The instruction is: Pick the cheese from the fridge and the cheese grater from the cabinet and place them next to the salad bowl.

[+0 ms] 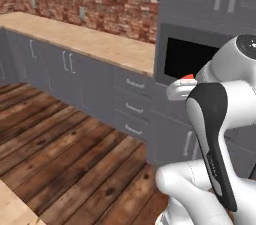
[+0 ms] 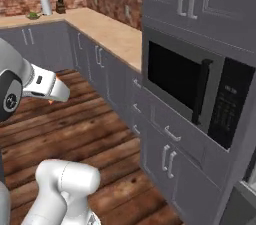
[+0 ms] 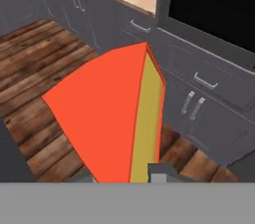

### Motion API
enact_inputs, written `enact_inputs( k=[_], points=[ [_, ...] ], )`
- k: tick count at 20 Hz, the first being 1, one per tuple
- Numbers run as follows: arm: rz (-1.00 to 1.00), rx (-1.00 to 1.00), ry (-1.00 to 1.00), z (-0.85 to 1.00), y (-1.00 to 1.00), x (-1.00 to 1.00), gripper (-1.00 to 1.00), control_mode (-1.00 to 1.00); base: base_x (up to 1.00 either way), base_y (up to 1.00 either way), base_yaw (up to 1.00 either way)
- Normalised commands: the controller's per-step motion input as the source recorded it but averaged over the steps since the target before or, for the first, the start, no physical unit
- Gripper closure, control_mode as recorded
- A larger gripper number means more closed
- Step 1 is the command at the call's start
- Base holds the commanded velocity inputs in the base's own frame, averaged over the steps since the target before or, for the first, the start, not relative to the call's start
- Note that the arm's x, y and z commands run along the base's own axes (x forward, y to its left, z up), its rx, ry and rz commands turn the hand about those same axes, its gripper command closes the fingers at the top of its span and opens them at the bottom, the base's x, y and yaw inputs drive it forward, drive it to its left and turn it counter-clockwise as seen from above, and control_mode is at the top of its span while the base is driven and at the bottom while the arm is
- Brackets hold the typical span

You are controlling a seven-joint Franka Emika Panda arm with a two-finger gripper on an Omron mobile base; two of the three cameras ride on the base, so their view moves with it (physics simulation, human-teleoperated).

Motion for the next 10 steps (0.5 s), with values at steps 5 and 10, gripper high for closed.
enact_inputs(
  k=[5, 10],
  points=[
    [0.0, 0.0, 0.0, 0.0, 0.0, 0.0, 1.0, 1.0, 1.0, -0.2, 0.29],
    [0.0, 0.0, 0.0, 0.0, 0.0, 0.0, 1.0, 1.0, 1.0, -0.36, 0.27]
  ],
)
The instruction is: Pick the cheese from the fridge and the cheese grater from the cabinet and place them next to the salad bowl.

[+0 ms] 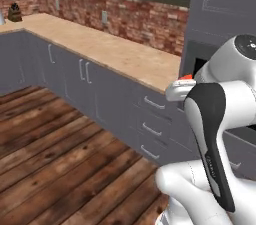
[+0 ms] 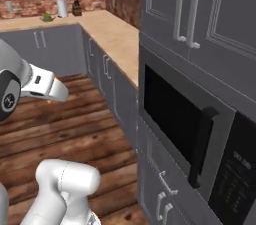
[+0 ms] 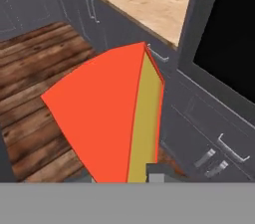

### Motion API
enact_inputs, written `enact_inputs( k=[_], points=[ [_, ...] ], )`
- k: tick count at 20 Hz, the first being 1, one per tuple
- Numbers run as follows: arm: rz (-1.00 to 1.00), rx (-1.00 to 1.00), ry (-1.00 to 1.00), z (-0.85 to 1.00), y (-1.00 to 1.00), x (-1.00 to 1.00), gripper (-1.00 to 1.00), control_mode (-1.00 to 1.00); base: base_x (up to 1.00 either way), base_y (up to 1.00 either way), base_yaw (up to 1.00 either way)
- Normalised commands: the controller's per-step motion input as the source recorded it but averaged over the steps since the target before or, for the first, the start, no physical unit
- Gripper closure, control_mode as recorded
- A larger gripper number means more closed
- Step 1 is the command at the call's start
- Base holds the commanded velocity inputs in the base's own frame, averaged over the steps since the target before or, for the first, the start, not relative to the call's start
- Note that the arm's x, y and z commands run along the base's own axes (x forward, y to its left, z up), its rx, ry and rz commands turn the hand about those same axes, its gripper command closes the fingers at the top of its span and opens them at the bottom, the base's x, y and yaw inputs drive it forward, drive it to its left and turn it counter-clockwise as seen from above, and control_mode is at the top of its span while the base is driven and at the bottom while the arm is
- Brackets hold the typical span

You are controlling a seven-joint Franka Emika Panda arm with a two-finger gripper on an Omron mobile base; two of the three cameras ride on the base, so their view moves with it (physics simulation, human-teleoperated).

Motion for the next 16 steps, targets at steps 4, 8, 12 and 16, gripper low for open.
enact_inputs(
  k=[4, 8, 12, 16],
  points=[
    [0.0, 0.0, 0.0, 0.0, 0.0, 0.0, 1.0, 1.0, 1.0, -0.06, 0.41],
    [0.0, 0.0, 0.0, 0.0, 0.0, 0.0, 1.0, 1.0, 1.0, 0.24, 0.42],
    [0.0, 0.0, 0.0, 0.0, 0.0, 0.0, 1.0, 1.0, 1.0, 0.19, 0.33],
    [0.0, 0.0, 0.0, 0.0, 0.0, 0.0, 1.0, 1.0, 1.0, 0.03, 0.2]
  ],
)
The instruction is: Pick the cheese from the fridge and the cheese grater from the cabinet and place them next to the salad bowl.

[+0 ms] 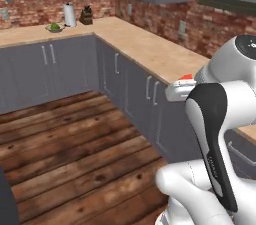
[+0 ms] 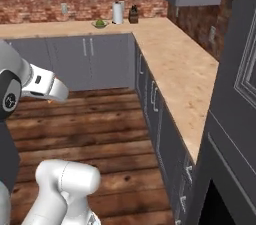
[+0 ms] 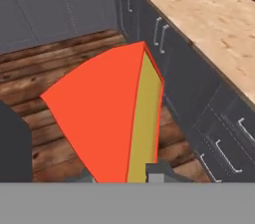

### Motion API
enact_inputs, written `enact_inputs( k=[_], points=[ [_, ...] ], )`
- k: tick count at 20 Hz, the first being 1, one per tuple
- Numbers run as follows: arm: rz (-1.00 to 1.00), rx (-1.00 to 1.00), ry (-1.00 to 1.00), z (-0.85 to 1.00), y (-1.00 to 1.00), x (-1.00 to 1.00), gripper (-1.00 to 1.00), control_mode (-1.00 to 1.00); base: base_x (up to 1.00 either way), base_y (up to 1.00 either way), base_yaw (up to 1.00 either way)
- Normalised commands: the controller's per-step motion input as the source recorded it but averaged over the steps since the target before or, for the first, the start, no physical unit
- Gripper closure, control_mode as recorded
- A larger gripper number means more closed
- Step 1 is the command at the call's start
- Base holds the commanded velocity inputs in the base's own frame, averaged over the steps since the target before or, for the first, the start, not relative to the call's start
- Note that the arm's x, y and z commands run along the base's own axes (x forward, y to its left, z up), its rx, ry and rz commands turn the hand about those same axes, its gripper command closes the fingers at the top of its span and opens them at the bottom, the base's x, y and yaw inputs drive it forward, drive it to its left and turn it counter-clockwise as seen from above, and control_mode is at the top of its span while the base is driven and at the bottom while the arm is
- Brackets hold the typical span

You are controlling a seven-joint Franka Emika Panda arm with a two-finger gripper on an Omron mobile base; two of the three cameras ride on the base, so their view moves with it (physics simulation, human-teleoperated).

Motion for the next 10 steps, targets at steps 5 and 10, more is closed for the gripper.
enact_inputs(
  k=[5, 10],
  points=[
    [0.0, 0.0, 0.0, 0.0, 0.0, 0.0, 1.0, 1.0, 1.0, 0.0, 0.19],
    [0.0, 0.0, 0.0, 0.0, 0.0, 0.0, 1.0, 1.0, 1.0, 0.0, 0.18]
  ],
)
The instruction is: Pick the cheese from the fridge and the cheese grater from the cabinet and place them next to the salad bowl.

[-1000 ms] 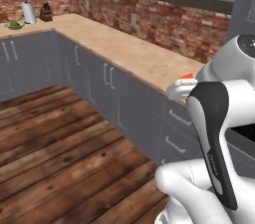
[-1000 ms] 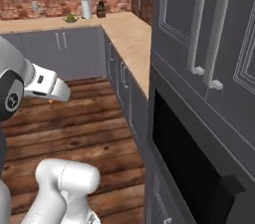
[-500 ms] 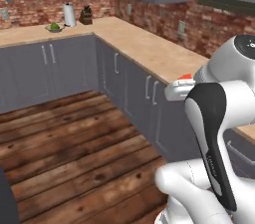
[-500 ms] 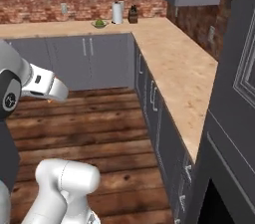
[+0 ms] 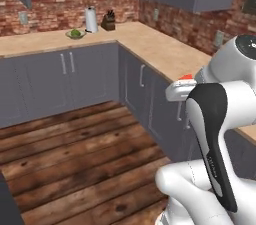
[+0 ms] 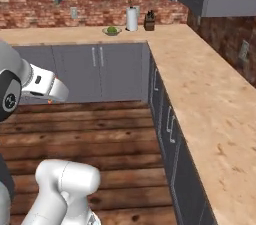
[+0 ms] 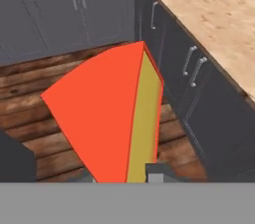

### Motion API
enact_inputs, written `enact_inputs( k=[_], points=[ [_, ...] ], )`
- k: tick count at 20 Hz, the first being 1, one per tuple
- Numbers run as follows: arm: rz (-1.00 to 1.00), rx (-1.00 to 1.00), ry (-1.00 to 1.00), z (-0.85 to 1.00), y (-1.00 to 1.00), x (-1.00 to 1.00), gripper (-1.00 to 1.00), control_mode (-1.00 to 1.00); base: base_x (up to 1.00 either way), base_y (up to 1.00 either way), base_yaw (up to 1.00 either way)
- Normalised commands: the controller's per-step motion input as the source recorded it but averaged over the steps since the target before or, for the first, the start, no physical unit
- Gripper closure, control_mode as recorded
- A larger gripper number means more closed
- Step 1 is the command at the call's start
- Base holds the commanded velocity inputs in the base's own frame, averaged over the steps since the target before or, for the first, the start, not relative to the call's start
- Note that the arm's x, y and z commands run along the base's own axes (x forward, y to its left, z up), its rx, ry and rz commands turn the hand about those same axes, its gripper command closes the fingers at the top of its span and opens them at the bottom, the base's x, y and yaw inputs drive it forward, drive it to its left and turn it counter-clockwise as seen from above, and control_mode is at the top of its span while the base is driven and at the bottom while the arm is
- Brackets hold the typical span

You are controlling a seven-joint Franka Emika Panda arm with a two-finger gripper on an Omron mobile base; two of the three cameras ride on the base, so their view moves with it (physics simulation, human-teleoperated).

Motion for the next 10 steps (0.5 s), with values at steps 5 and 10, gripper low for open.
enact_inputs(
  k=[5, 10],
  points=[
    [0.0, 0.0, 0.0, 0.0, 0.0, 0.0, 1.0, 1.0, 1.0, 0.0, 0.16],
    [0.0, 0.0, 0.0, 0.0, 0.0, 0.0, 1.0, 1.0, 1.0, 0.0, 0.06]
  ],
)
